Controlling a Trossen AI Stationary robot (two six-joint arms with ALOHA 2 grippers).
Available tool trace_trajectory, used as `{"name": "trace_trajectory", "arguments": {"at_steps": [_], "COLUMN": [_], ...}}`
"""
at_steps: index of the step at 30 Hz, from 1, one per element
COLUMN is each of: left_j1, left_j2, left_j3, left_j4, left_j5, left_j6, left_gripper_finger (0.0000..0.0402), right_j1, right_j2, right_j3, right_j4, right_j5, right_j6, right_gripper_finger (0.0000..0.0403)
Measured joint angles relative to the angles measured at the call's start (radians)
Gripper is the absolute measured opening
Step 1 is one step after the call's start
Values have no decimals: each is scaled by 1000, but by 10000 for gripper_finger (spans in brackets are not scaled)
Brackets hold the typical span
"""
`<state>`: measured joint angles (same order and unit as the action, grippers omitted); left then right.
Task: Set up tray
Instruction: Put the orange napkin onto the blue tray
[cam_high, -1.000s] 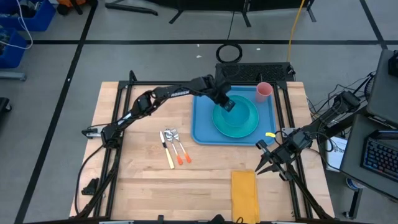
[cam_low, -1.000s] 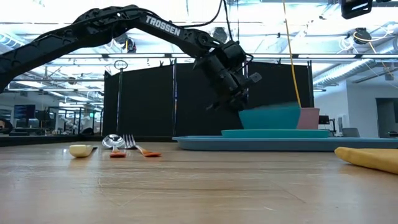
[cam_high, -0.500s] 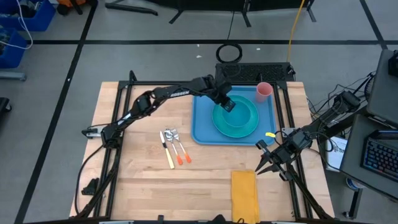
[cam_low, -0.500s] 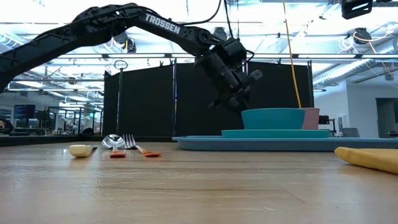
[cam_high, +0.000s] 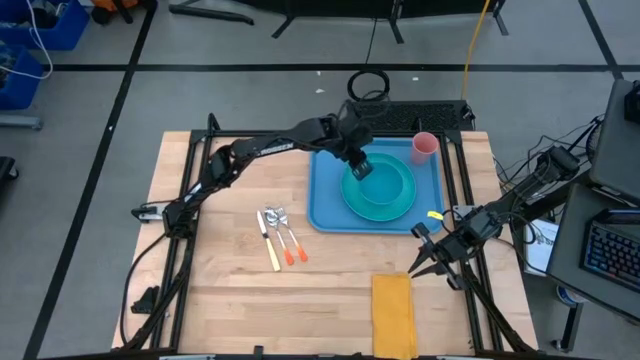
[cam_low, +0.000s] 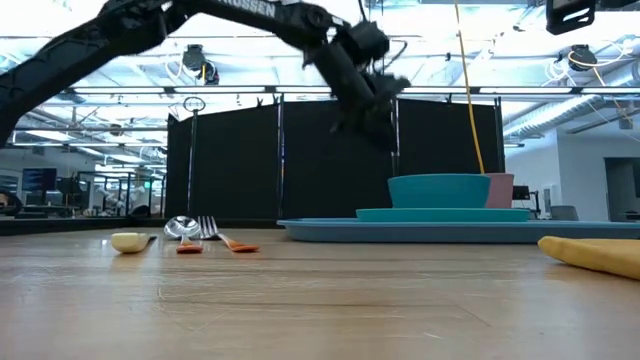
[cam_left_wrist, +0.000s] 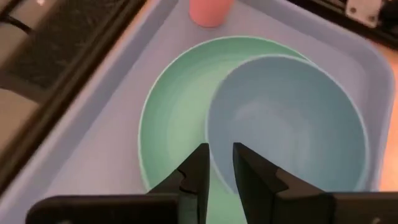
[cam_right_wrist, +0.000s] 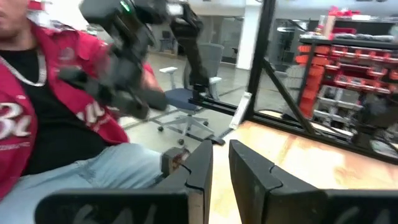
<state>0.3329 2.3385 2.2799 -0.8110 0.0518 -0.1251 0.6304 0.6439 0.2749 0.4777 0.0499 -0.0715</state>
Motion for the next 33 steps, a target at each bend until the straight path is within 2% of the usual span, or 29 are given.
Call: {"name": "trace_trajectory", "arguments": {"at_steps": [5,10,15,18,22,28,33], "left_j1": [-50,-96,-153,-197,-250,-325,-384], "left_j2": [-82,-142,-200,-248,-367,-646,-875], "left_j3": [0,0,-20,-99,-323,-852,-1263], "left_j4": [-50,-121,-197,-176,-25,417,813], "left_j5": [-22,-17,-13,2,34,23,-81], "left_j6": [81,136,219,238,251,177,88], "left_gripper_finger": [64,8,5,6,13,5,14], "right_j1": [0,0,0,0,0,0,-1], "right_j2": [15,38,70,99,150,219,236], "right_j3": [0,0,0,0,0,-1,6], "right_j4": [-4,-3,-5,-4,-9,26,24], "right_j5": [6,11,106,143,212,216,215], "right_j6": [13,49,84,108,167,221,277], "right_gripper_finger": [43,43,43,43,43,43,43]}}
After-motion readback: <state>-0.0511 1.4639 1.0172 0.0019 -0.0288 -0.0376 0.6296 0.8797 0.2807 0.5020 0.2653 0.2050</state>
